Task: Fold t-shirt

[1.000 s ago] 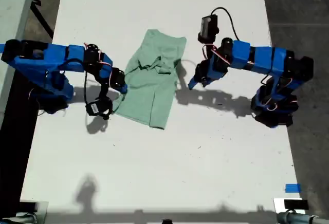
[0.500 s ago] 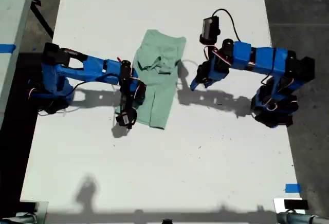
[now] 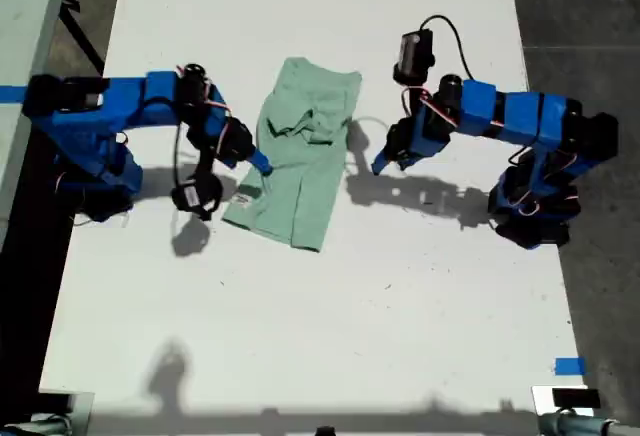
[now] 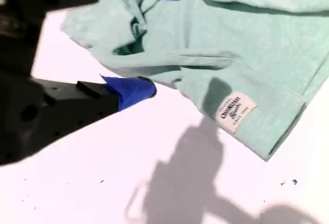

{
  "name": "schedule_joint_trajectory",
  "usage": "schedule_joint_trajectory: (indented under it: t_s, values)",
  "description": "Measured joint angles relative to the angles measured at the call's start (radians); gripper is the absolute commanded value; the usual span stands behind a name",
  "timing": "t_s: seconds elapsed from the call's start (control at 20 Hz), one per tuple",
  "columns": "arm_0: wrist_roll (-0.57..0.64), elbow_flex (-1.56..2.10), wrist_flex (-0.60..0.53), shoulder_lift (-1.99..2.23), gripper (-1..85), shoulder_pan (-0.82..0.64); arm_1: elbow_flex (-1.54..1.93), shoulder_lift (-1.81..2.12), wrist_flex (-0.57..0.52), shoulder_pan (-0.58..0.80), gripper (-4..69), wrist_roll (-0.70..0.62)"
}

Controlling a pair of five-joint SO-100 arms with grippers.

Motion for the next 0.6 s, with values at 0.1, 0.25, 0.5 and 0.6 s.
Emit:
schedule_joint_trajectory:
  t_s: [0.1, 0.25, 0.5, 0.6]
  values:
    - [0.005, 0.064, 0.061, 0.179, 29.6, -0.017, 0.000, 0.023, 0.000, -0.003, 21.6, 0.017]
    - [-0.012, 0.186, 0.097, 0.353, 29.4, -0.003, 0.000, 0.060, 0.002, -0.041, 20.2, 0.052]
    - [-0.120, 0.301, 0.052, 0.388, 29.5, 0.169, -0.011, 0.041, 0.002, -0.184, 20.1, 0.143]
    - [-0.166, 0.336, -0.005, 0.367, 29.5, 0.245, -0.071, -0.049, -0.002, -0.253, 20.5, 0.187]
